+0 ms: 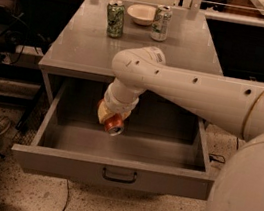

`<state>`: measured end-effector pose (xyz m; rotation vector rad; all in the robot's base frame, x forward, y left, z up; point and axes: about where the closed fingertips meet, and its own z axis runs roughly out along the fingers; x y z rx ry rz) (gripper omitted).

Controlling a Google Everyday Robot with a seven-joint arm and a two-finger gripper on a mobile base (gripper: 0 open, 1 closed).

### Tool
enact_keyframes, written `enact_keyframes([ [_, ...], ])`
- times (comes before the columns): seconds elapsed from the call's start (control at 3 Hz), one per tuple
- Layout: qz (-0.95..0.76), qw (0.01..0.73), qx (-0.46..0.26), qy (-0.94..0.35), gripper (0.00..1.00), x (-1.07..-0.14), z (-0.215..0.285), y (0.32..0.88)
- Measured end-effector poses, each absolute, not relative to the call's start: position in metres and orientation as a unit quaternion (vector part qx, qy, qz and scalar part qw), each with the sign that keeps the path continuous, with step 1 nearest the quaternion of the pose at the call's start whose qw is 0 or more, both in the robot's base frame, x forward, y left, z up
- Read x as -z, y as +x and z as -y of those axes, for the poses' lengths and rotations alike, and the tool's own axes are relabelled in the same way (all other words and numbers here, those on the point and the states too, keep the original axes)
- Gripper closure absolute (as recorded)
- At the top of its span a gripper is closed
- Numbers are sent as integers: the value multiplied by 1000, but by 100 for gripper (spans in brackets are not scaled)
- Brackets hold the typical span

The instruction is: Place coke can into top drawer

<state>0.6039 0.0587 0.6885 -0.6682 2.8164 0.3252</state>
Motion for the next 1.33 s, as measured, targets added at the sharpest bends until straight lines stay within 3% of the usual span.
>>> enact_keyframes([
  [0.67,-967,111,-129,-189,5,-637,-54,616],
  [1.33,-972,163,-94,-141,0,-674,-2,615],
])
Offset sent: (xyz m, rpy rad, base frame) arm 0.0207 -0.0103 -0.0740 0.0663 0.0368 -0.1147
